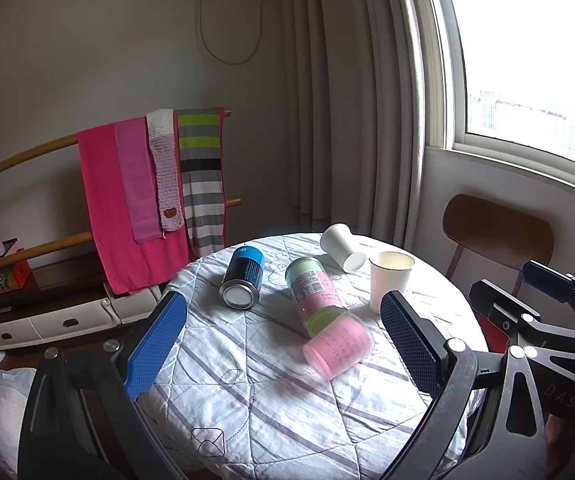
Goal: Flip cup upright
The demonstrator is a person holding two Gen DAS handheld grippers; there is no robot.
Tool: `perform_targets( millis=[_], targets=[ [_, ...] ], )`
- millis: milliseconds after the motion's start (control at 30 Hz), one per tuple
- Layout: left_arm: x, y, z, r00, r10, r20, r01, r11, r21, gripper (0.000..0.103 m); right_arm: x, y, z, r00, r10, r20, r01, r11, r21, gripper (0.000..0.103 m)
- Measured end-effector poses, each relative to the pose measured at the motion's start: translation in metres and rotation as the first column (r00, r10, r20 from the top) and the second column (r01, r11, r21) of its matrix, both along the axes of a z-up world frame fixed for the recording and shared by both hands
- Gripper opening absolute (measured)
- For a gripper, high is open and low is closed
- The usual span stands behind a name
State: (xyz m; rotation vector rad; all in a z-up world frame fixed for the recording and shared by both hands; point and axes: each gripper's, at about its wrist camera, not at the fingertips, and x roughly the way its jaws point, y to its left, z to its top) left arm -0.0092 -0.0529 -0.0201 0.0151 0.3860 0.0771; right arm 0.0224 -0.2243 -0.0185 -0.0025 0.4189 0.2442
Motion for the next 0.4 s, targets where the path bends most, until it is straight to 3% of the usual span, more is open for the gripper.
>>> perform_targets(
  millis=[400],
  targets=[
    [0.0013, -0.001, -0.0004, 1.0, 0.008, 0.004, -0.008, 1.0, 0.021, 0.099, -0.0017, -0.0033, -0.0016, 1.0, -0.012, -0.012, 0.012, 1.0, 0.0, 0.081]
  ],
)
